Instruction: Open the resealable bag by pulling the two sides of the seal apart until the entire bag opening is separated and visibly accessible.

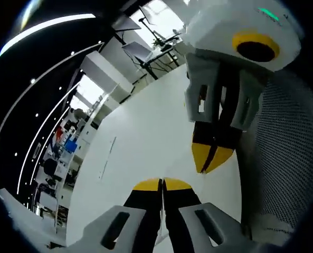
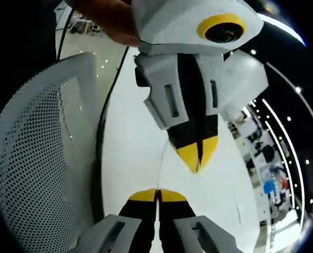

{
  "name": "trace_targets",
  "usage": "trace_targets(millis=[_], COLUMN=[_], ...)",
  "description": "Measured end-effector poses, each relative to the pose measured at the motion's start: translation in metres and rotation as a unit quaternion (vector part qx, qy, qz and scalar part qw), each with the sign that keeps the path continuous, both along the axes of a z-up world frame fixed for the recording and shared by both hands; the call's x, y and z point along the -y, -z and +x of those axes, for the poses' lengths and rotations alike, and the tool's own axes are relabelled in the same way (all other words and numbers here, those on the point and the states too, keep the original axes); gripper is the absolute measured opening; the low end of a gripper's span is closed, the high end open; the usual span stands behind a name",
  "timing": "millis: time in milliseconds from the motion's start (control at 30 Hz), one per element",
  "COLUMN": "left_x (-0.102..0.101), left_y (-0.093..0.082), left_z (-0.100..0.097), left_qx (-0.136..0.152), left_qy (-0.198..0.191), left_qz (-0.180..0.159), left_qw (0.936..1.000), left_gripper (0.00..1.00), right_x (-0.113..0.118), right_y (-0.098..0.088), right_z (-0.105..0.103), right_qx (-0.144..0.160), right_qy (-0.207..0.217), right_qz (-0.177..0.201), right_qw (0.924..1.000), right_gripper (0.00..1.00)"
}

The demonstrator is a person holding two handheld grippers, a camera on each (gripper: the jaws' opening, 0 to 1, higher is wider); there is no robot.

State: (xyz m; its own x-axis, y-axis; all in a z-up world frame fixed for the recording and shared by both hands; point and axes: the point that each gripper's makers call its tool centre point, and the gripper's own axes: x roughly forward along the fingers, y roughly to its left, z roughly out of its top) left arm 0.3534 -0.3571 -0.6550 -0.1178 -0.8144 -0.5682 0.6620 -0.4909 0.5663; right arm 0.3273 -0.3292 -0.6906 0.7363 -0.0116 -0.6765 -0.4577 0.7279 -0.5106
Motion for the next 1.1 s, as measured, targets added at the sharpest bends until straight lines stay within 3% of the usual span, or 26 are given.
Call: trace_targets(millis=[33, 200, 533, 900, 1100], left_x=[-0.005, -0.019, -0.029, -0.047, -0.042], left_y=[0.006, 0.026, 0.056, 0.074, 0.078], left_z=[0.001, 0.006, 0.016, 0.027, 0.031], left_qx=[-0.013, -0.035, -0.027, -0.049, -0.05], left_qy=[-0.009, -0.041, -0.07, -0.106, -0.112], left_qz=[0.01, 0.054, 0.112, 0.144, 0.144], left_qw=[0.9998, 0.9971, 0.9909, 0.9827, 0.982], left_gripper=[0.0, 0.0, 0.0, 0.0, 0.0], right_x=[-0.004, -0.013, -0.02, -0.03, -0.027], right_y=[0.006, 0.017, 0.036, 0.049, 0.053], right_z=[-0.001, 0.0, 0.003, 0.007, 0.007], right_qx=[-0.006, -0.017, -0.038, -0.048, -0.049], right_qy=[0.009, 0.007, 0.005, 0.018, 0.029], right_qz=[0.023, 0.036, 0.073, 0.131, 0.143], right_qw=[0.9997, 0.9992, 0.9966, 0.99, 0.988], right_gripper=[0.0, 0.0, 0.0, 0.0, 0.0])
